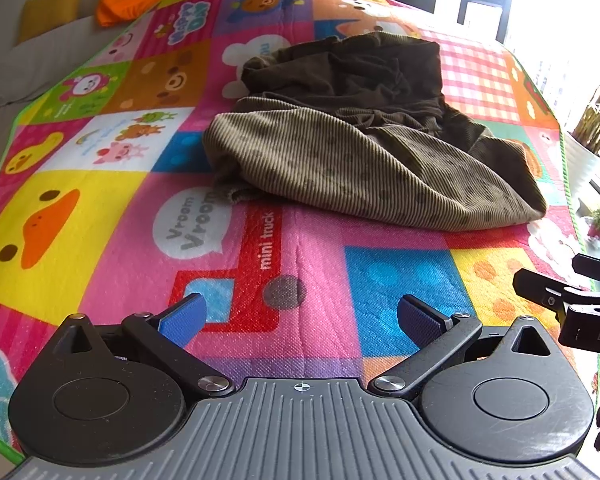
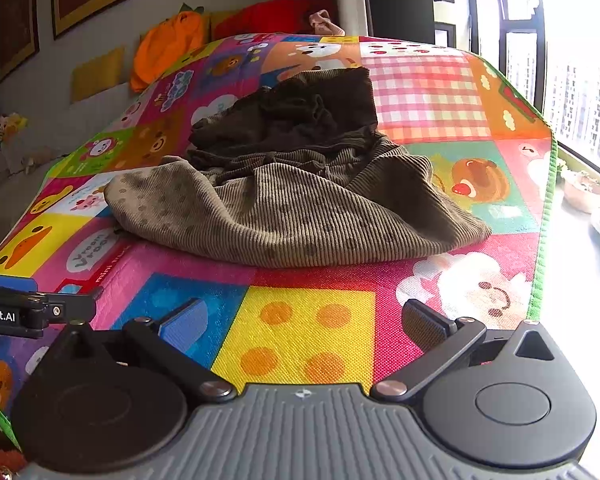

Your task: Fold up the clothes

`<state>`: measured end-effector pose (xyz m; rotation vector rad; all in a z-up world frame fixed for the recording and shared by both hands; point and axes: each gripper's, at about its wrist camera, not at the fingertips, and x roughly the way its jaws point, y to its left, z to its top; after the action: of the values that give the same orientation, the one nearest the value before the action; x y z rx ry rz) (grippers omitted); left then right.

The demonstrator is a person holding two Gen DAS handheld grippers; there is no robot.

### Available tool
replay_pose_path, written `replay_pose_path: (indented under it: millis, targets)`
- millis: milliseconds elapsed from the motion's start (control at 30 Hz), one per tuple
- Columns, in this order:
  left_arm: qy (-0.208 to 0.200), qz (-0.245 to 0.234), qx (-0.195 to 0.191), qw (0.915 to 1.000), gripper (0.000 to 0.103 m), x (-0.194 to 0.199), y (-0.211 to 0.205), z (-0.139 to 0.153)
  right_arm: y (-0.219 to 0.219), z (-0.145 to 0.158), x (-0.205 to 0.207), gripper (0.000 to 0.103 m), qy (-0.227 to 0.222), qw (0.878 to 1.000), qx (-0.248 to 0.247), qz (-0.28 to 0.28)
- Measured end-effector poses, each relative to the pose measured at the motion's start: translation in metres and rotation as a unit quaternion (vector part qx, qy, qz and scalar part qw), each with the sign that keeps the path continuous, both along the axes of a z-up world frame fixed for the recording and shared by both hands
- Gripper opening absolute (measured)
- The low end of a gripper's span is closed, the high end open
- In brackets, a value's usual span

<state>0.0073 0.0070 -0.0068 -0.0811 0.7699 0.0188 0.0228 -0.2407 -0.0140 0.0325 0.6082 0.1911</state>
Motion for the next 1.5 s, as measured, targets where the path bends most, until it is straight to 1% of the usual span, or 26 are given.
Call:
replay_pose_path:
  millis: [433, 1500]
  targets:
    - [-0.001, -0.001, -0.001, 1.0000, 0.103, -0.0017, -0.0017, 0.0010, 0.0015, 0.0021, -0.0018, 0.103, -0.002, 1.000, -0.004, 0.000]
    - [0.004, 0.002, -0.001, 1.0000, 0.103, -0.0004, -0.0005, -0.0021, 0.0033, -0.0041, 0.0008, 0.103, 0.015, 1.000, -0.004, 0.004]
